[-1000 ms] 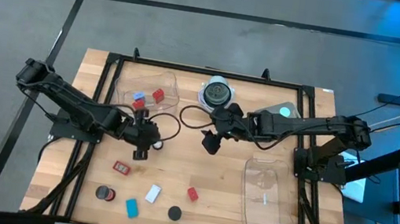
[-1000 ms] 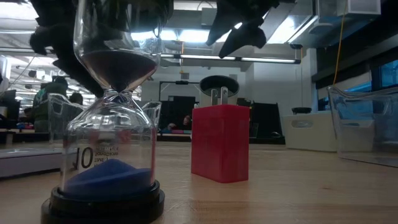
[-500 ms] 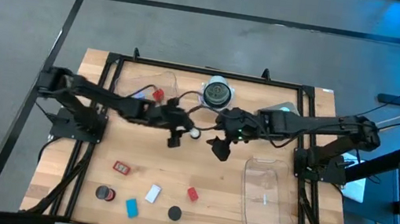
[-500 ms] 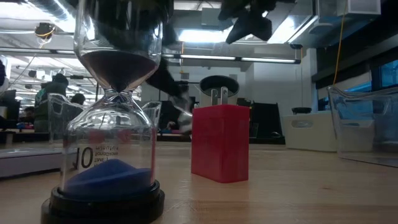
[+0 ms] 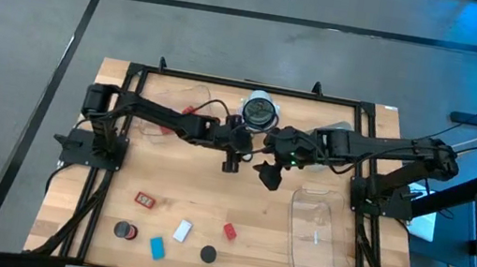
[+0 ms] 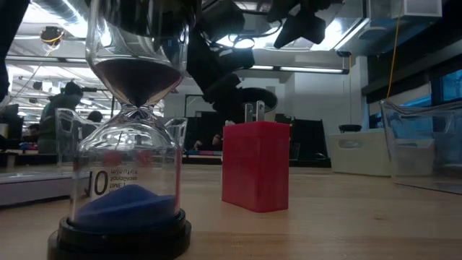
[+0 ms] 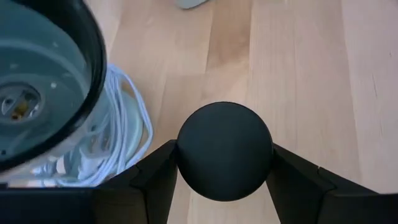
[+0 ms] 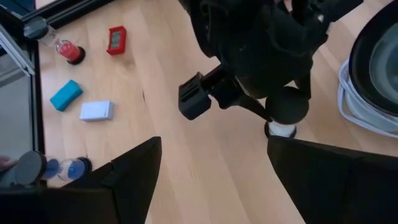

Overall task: Pick & Place Office items
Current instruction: Move the white hourglass to the top middle of the table, then put the white hourglass into the gray bin

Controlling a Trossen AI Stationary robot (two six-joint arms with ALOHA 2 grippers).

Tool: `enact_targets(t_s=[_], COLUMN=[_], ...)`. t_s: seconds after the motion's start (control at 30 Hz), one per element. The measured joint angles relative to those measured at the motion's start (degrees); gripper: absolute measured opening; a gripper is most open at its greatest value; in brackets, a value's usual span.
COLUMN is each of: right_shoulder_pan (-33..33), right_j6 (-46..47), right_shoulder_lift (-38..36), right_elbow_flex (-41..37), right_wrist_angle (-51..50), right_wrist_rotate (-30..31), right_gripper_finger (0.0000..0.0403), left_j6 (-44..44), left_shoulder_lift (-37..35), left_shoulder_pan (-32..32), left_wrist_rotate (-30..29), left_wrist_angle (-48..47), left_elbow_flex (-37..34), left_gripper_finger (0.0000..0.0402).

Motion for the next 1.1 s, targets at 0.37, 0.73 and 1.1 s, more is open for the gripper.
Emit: enact_targets(t_s=[0.37, 0.73, 1.1], right_shoulder_pan=[0.00, 0.00, -0.48], right_j6=[-1.05, -1.08, -3.81], right_shoulder_lift=[0.00, 0.00, 0.02], right_elbow_flex=[0.00, 0.00, 0.00], right_wrist_angle=[-1.07, -2.01, -2.26], right_wrist_rotate=[1.07, 1.29, 1.97], right_gripper_finger=[0.0297, 0.0297, 0.0297], left_j6=[1.18, 2.10, -3.19], left_shoulder_lift=[0.11, -0.31, -11.35], left_shoulder_pan=[0.07, 0.06, -0.61], left_wrist_rotate=[0.65, 0.00, -5.52], left_wrist_angle=[-0.51, -3.95, -24.60], left_elbow_flex=[0.67, 3.44, 4.74], left_gripper_finger=[0.0230, 0.0270, 0.0252])
